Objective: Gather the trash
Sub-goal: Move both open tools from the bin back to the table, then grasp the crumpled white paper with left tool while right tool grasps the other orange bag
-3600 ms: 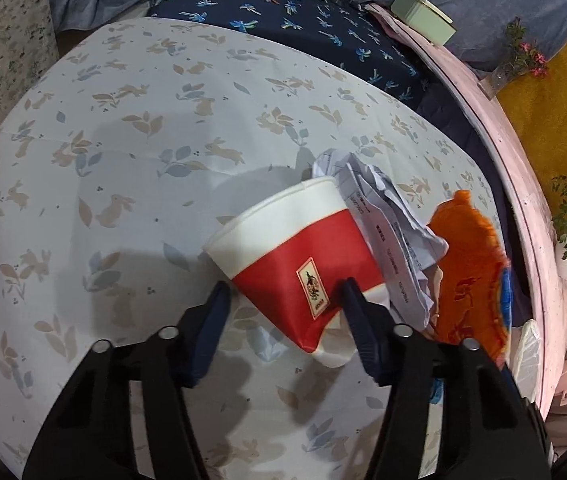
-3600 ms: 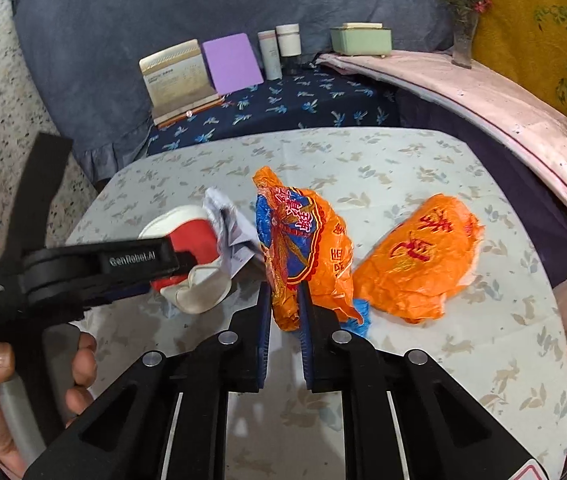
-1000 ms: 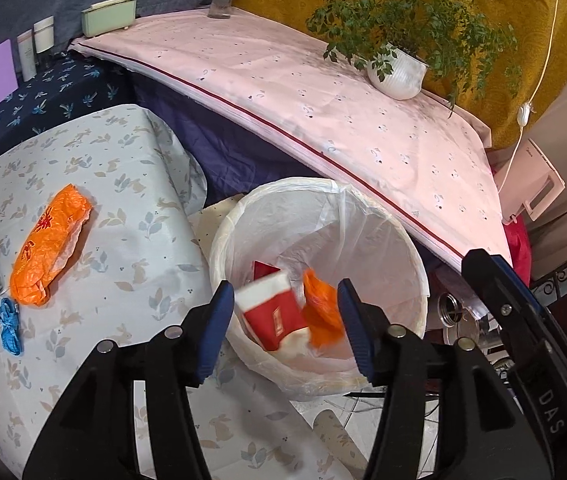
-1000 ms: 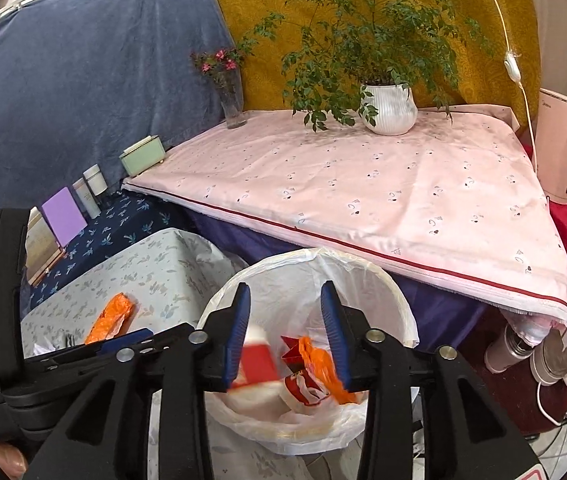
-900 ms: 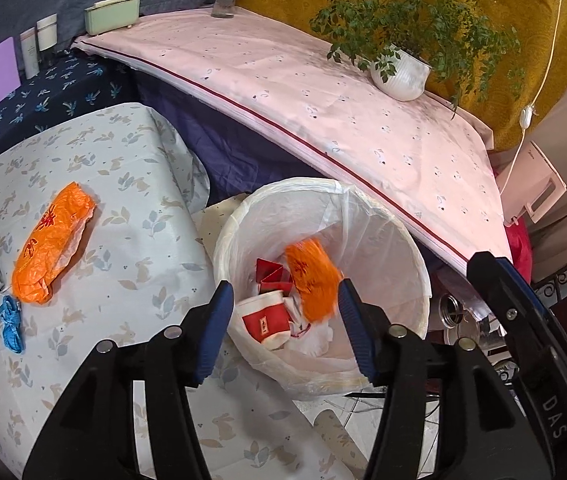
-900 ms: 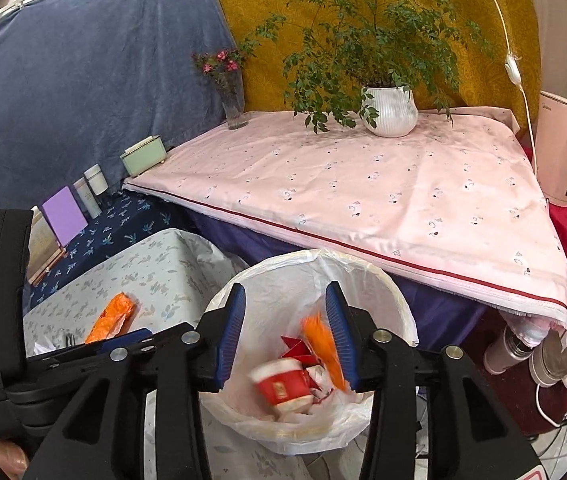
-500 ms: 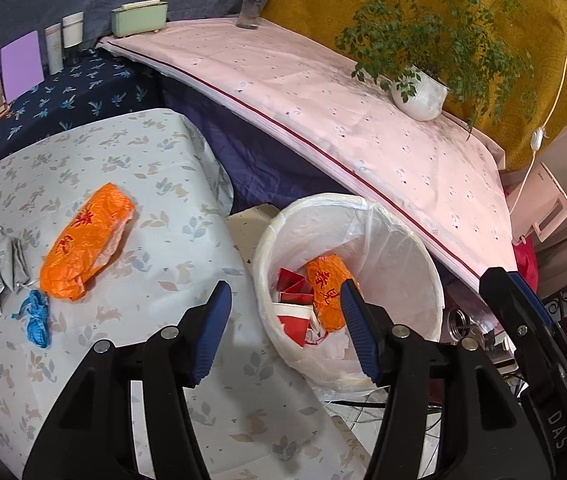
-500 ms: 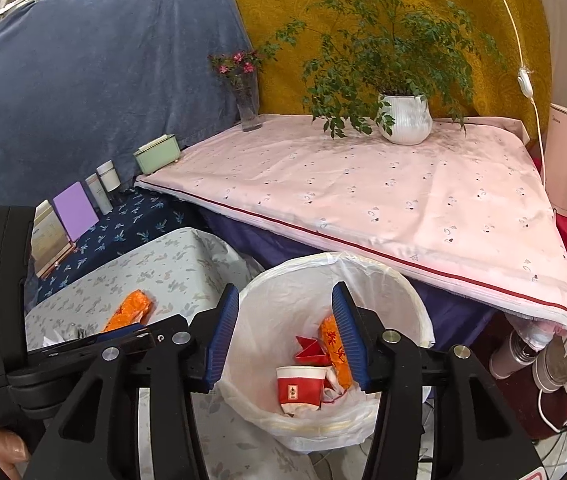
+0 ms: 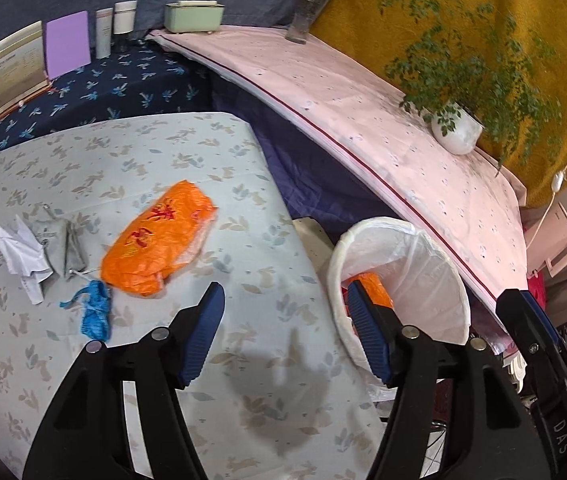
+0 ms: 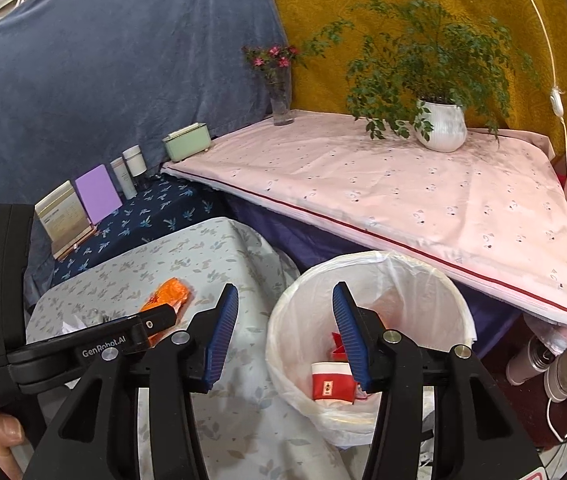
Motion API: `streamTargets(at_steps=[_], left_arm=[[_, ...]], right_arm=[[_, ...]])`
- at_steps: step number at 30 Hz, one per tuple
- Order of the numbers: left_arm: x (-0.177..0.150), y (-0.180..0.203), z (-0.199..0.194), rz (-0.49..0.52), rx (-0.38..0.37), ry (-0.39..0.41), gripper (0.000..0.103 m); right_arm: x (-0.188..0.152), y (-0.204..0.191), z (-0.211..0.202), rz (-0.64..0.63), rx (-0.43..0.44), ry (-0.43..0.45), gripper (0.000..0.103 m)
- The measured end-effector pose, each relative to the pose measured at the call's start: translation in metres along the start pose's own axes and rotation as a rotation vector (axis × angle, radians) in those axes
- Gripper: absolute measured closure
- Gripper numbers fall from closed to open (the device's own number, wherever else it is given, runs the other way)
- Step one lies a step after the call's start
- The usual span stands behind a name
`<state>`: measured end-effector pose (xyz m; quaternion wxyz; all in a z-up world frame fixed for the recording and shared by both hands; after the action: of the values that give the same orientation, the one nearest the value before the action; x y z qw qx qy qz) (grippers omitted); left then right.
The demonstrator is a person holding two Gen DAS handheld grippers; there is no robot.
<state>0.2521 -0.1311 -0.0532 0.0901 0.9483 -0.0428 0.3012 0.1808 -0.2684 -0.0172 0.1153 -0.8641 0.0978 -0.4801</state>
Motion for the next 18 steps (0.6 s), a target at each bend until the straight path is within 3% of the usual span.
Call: streamTargets(at_steps=[3,5,18], left_arm=[[0.002,-0.022,-0.001,-0.036,0.016,-0.002,0.040],[0.002,-0.036,-0.003,-0.065,0.023,-0.002,0.033],[0.003,-0.152,0.000,-0.238,0.134,-0.003,0.032]], right_arm=[[-0.001,-0.012,0.003,-0.011,0.011,-0.006,0.055],[-0.003,-0.021,0.006,-0.018,0.018,-0.011,0.053],[-0.024,-0.083,0.041,-0.066,0.084,-0.076,0.048]])
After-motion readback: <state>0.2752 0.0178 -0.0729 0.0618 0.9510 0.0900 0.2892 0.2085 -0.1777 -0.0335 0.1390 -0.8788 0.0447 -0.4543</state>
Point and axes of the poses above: each gripper's, at about its wrist camera, not at the fingertips, and z roughly the way its jaws point, y to its right, x to its top, the point moved 9 cm from there along z, roughly the way its jaws point, and after that the axes turned 11 degrees about x, right-handed, at the moved point
